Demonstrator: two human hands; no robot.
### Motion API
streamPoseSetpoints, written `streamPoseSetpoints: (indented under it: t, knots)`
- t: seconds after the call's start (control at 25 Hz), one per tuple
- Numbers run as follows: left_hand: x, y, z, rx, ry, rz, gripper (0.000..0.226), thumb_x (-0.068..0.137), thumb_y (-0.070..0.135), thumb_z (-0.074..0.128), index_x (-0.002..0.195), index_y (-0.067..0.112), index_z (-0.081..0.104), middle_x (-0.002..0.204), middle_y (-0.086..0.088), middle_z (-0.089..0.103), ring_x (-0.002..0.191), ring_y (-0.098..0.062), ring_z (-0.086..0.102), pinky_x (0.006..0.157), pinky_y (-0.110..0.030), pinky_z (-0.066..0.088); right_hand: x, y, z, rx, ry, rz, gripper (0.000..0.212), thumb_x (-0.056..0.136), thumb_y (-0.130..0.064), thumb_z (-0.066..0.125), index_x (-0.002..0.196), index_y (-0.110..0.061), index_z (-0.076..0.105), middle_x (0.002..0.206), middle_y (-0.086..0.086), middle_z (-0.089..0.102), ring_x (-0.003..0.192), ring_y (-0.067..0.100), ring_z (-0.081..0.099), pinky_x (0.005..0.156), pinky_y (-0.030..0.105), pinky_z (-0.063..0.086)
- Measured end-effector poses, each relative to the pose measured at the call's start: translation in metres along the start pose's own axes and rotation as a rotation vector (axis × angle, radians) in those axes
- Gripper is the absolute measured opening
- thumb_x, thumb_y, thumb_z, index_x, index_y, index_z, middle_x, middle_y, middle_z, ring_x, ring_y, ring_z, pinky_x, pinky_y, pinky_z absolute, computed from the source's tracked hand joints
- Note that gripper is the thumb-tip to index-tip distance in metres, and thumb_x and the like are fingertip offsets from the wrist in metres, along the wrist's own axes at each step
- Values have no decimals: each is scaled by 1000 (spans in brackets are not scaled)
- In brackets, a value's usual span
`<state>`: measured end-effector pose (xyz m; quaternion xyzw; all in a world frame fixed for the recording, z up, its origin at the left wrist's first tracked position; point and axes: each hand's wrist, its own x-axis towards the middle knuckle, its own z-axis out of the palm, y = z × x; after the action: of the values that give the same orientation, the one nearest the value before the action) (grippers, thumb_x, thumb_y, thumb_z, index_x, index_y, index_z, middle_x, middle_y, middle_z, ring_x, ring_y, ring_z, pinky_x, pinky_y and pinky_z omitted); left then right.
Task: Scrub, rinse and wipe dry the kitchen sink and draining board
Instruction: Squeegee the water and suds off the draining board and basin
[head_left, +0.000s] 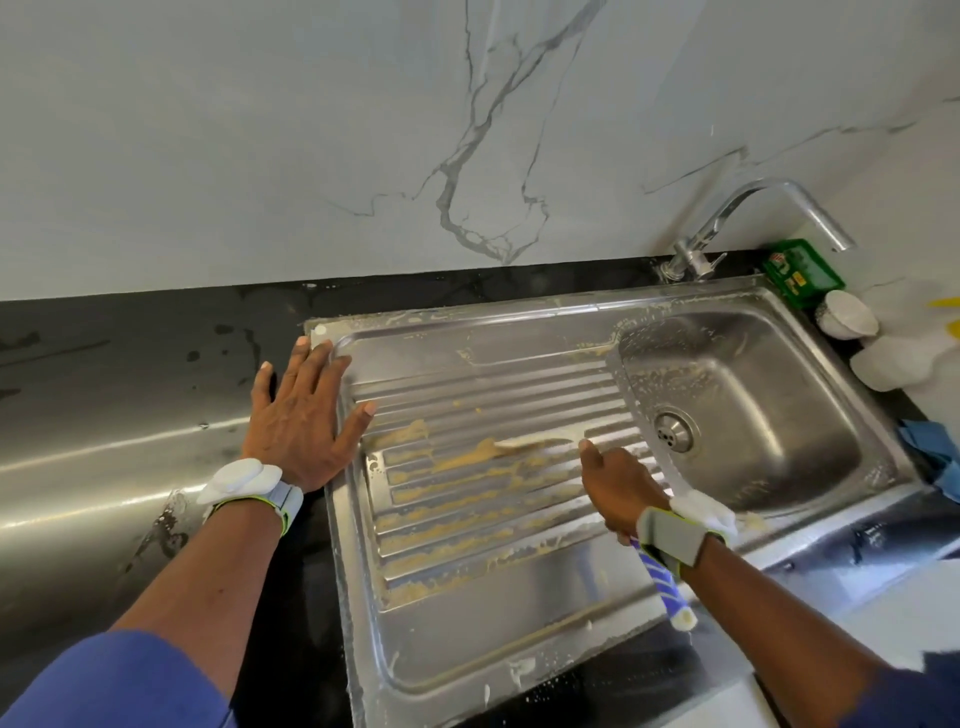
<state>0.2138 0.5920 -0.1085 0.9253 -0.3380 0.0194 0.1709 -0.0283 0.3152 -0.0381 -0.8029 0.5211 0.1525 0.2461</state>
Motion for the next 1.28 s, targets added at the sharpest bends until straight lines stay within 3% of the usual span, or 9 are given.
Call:
streamPoseSetpoints:
  t: [0.08,0.2,0.4,0.48,0.72,0.84,0.96,1.12,1.28]
  knots:
    - [2,0,1,8,-8,8,84,97,76,14,157,22,36,170,-4,24,160,-21,6,125,-59,8,-15,-6,-21,90,-69,-46,57,101,-60,30,71,-17,55,65,6,56,54,26,54,46,28,42]
    - [4,0,3,8,-14,7,84,96,76,14,156,22,36,169,-5,25,160,-22,7,125,-59,8,24,-43,-51,209,109,-119,63,98,-61,33,57,-16,50,55,6,56,52,28,56,57,40,50]
    - [2,-4,2,6,0,12,80,98,73,18,156,22,37,169,-5,26,160,-22,8,125,-59,10,122,-82,-53,143,101,-57,58,103,-52,30,105,-4,61,114,24,68,93,39,67,77,42,52]
    - [2,-4,3,14,-9,13,79,98,73,19,156,22,38,169,-5,26,160,-23,8,125,-59,10,118,-70,-42,104,118,-46,67,105,-50,29,122,6,62,117,24,65,104,39,64,82,40,50]
    - [2,-1,-3,11,-41,4,84,96,75,14,157,22,37,169,-4,25,160,-22,6,126,-58,8,54,8,-33,-26,129,-9,65,107,-46,29,117,7,65,123,30,64,116,43,60,95,40,44]
    - [3,1,-1,-1,-38,0,84,96,76,15,156,22,38,169,-5,26,160,-22,7,126,-58,9,29,28,-34,-26,62,-14,64,102,-57,29,95,-7,69,93,18,70,86,38,68,74,41,52]
    - [5,0,1,-9,-25,-24,84,96,77,15,156,22,36,168,-5,27,160,-22,8,125,-58,11,26,4,-57,181,56,-40,62,98,-63,33,64,-15,53,56,6,55,50,29,57,51,36,47]
    - [3,-2,2,20,-16,-25,83,95,76,18,156,22,37,167,-6,29,159,-23,11,124,-58,12,84,-48,-78,139,149,-128,62,98,-64,32,70,-14,57,86,16,67,82,36,68,82,46,56]
    - [6,-3,2,22,-18,-36,81,96,74,21,156,22,37,167,-6,29,159,-23,11,124,-57,12,107,-68,-57,70,135,-158,59,106,-45,31,100,0,69,116,27,68,104,41,65,91,44,51]
